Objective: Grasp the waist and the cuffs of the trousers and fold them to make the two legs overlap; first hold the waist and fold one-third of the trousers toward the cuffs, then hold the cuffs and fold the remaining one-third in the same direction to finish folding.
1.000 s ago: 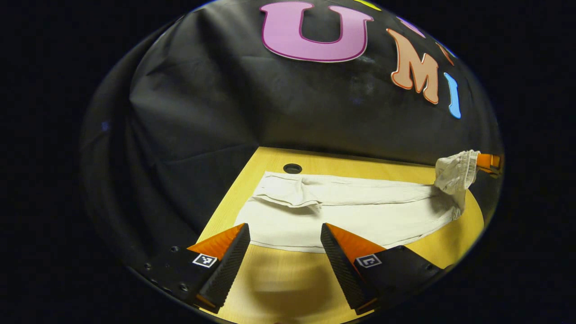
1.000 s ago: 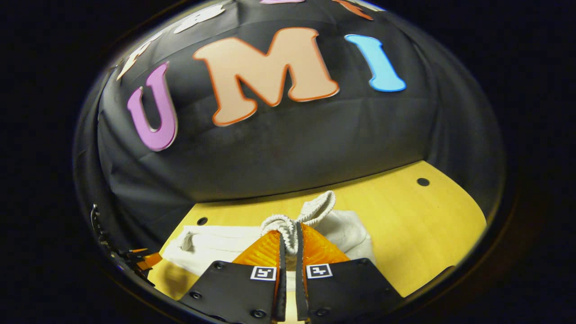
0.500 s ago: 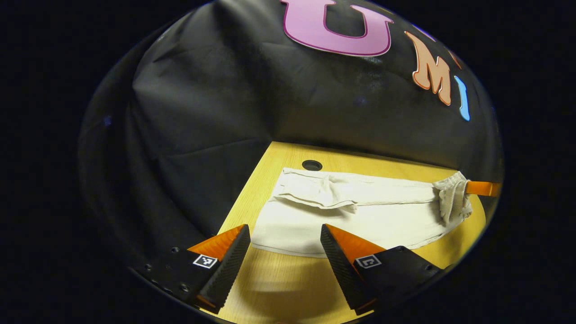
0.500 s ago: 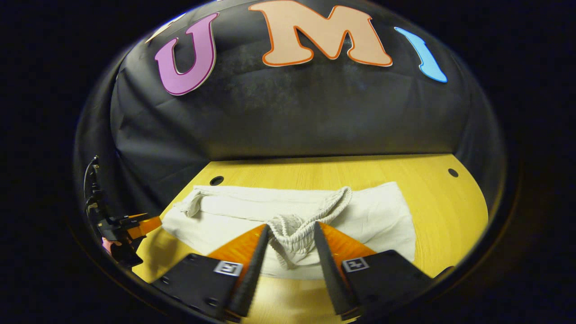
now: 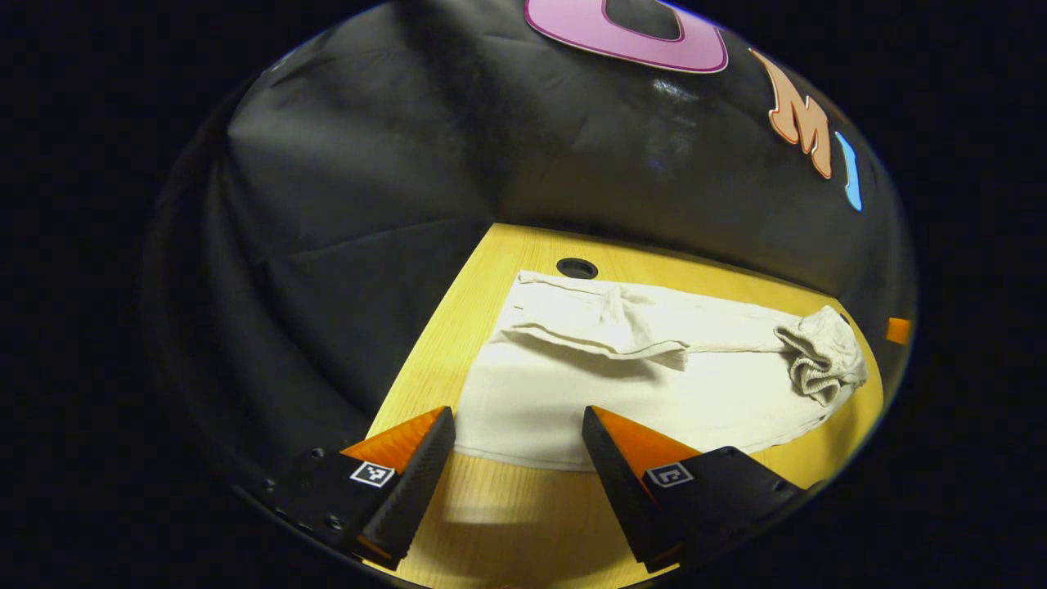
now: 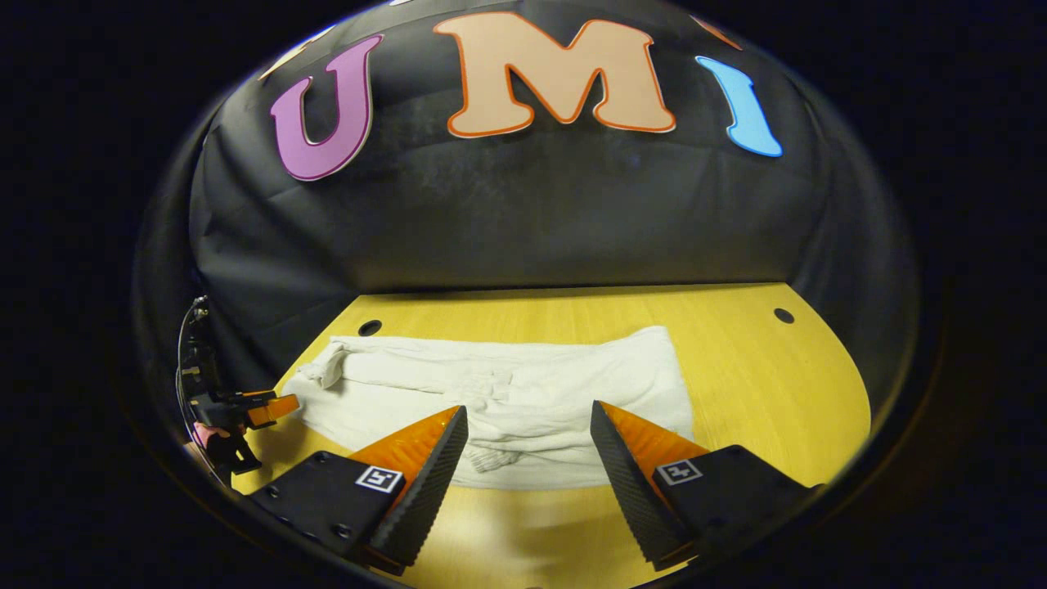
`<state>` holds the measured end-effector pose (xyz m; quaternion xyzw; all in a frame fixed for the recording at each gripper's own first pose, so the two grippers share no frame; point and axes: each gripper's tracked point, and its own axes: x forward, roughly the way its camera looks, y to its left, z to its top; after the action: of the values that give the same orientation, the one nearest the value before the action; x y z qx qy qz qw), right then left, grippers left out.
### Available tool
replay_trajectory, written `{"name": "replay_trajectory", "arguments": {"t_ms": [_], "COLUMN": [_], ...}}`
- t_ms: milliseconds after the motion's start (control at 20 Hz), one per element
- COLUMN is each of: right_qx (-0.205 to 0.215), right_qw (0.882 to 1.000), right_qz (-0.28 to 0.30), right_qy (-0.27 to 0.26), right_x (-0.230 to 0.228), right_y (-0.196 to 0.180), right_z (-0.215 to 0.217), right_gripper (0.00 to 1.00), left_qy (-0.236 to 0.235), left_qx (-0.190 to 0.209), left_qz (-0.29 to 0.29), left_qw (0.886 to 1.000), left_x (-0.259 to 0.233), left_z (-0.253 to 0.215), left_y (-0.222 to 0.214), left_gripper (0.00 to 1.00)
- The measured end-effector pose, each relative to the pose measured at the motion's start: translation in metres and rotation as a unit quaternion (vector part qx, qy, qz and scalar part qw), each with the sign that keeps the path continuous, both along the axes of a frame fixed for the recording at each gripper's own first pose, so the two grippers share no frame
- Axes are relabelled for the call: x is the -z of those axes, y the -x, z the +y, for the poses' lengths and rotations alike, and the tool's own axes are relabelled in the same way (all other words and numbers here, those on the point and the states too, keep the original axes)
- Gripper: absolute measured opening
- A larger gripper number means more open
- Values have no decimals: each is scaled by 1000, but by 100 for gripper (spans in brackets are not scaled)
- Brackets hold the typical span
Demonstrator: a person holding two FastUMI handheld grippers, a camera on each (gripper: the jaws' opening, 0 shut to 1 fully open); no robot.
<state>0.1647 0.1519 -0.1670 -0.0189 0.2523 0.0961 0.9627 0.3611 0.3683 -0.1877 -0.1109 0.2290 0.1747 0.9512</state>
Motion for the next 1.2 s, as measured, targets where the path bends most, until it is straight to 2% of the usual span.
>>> {"name": "replay_trajectory", "arguments": {"t_ms": [150, 200, 250, 300, 350, 400, 450, 500, 550, 600, 650, 700, 750, 800, 950, 1000, 1050, 1100, 1200], "right_qx": [30, 40, 49, 58, 66, 73, 78, 82, 85, 88, 90, 93, 95, 97, 105, 109, 112, 112, 111], "right_qw": [1000, 999, 999, 998, 998, 997, 996, 996, 996, 995, 995, 995, 994, 994, 993, 992, 991, 991, 991], "right_qz": [-3, -6, -11, -15, -20, -24, -28, -31, -35, -38, -41, -44, -45, -46, -45, -48, -53, -53, -53], "right_qy": [2, 0, -3, -6, -9, -12, -14, -15, -14, -11, -7, 0, 7, 12, 27, 37, 47, 52, 55], "right_x": [-5, -7, -11, -15, -19, -23, -27, -30, -33, -36, -38, -41, -42, -43, -47, -49, -52, -54, -55], "right_y": [5, 4, 3, 5, 6, 6, 6, 8, 8, 11, 13, 15, 17, 20, 27, 29, 29, 31, 34], "right_z": [-29, -36, -43, -50, -57, -63, -68, -73, -78, -82, -87, -92, -98, -103, -117, -124, -129, -132, -137], "right_gripper": [96, 92, 97, 92, 97, 92, 97, 92, 92, 97, 92, 92, 92, 97, 96, 92, 92, 97, 97], "left_qy": [-4, -5, -10, -19, -23, -24, -23, -24, -20, -14, -11, -8, -5, -1, 9, 11, 9, 6, 7], "left_qx": [4, 5, 8, 9, 11, 18, 27, 30, 40, 44, 40, 34, 31, 29, 26, 28, 30, 31, 32], "left_qz": [10, 18, 32, 38, 46, 45, 48, 55, 51, 49, 47, 43, 40, 33, 20, 16, 10, 4, -9], "left_qw": [1000, 1000, 999, 999, 999, 999, 998, 998, 998, 998, 998, 998, 999, 999, 999, 999, 999, 999, 999], "left_x": [3, 6, 9, 9, 7, 8, 7, 9, 7, 8, 6, 6, 6, 4, 1, -3, -7, -14, -30], "left_z": [-2, -3, -4, -2, -1, -3, -9, -14, -20, -26, -29, -28, -30, -30, -31, -32, -34, -33, -37], "left_y": [-2, -2, 0, 0, 0, -2, -4, -6, -11, -13, -14, -16, -17, -18, -17, -16, -17, -18, -18], "left_gripper": [96, 95, 94, 94, 90, 86, 80, 64, 57, 40, 22, 5, 2, 0, 0, 0, 0, 0, 0]}}
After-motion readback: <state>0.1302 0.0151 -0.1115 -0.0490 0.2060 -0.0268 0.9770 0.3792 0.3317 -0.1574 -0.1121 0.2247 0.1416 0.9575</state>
